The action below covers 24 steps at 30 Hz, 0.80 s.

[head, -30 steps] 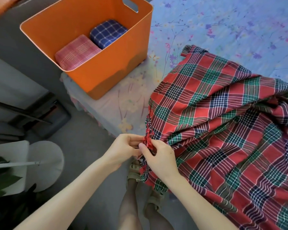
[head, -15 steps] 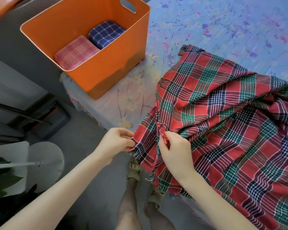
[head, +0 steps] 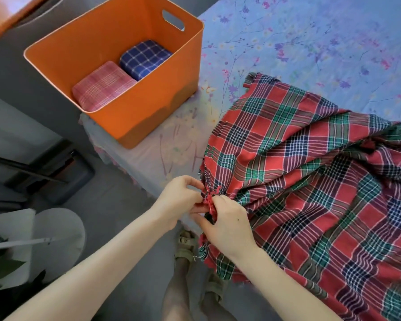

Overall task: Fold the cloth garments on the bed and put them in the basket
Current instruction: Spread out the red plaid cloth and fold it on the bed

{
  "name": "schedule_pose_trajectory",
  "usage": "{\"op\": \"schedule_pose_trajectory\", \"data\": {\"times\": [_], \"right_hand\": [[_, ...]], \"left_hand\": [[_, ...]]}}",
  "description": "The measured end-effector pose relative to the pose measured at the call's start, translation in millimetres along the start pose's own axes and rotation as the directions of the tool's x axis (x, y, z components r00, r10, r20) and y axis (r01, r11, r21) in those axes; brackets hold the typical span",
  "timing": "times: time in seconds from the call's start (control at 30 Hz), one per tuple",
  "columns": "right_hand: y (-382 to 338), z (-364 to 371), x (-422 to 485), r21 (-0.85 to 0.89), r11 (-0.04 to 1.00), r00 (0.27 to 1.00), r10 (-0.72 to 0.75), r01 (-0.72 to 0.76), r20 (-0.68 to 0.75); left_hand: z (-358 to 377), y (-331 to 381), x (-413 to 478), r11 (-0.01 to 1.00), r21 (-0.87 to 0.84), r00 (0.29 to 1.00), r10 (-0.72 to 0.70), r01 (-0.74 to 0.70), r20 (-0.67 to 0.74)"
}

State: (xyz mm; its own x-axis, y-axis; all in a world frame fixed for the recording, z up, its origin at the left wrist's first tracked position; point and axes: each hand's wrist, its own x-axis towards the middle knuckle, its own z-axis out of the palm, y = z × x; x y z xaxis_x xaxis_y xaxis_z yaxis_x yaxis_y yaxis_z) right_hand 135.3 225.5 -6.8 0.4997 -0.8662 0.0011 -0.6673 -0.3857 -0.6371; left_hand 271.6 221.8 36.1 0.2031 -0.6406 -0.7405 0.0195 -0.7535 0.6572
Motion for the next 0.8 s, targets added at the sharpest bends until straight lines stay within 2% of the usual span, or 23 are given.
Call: {"op": "schedule_pose_trajectory", "data": {"times": [0.1,0.2,0.3,0.37,0.4,0.47,0.53,0.67,0.73,0.8], "right_hand": [[14.2,-13.6,10.8,0.120,0.986,0.993,0.116,-0.116,0.001],[27.3,-43.9,13.8,0.151,0.968,0.979,0.204,-0.199,-0.021],[39.2,-90.9,20.8,0.173,0.943,0.949,0.303,-0.286,-0.083],[36.1,-129.9,32.2,0.333,0.868,0.897,0.426,-0.368,-0.118],[34.1,-153.8,38.0,0.443,0.805,0.861,0.492,-0.394,-0.127],[30.6,-188.6,50.3,0.547,0.715,0.793,0.592,-0.435,-0.143],[29.5,-223.0,56.5,0.566,0.713,0.778,0.600,-0.414,-0.186],[13.6,-297.4,60.5,0.527,0.790,0.810,0.512,-0.313,-0.286],[1.6,-334.0,57.9,0.481,0.831,0.826,0.465,-0.281,-0.320],[-11.8,-368.8,52.2,0.416,0.871,0.825,0.425,-0.261,-0.372]], "left_hand": [[7.8,21.1,4.0,0.994,0.104,0.995,0.023,-0.033,0.095],[16.1,34.5,6.3,0.973,0.211,0.976,0.046,-0.092,0.215],[23.5,44.0,12.2,0.877,0.420,0.967,0.161,-0.233,0.199],[27.7,55.8,16.2,0.783,0.531,0.946,0.286,-0.324,0.156],[31.0,68.7,16.8,0.754,0.548,0.928,0.347,-0.362,0.136],[32.7,90.1,20.8,0.736,0.533,0.893,0.439,-0.418,0.094],[34.4,114.9,24.1,0.718,0.510,0.855,0.513,-0.474,0.073],[44.4,174.9,21.8,0.643,0.502,0.781,0.614,-0.578,0.114],[54.0,206.4,16.0,0.567,0.481,0.706,0.688,-0.668,0.169],[68.0,241.4,3.3,0.410,0.517,0.606,0.739,-0.752,0.294]]}}
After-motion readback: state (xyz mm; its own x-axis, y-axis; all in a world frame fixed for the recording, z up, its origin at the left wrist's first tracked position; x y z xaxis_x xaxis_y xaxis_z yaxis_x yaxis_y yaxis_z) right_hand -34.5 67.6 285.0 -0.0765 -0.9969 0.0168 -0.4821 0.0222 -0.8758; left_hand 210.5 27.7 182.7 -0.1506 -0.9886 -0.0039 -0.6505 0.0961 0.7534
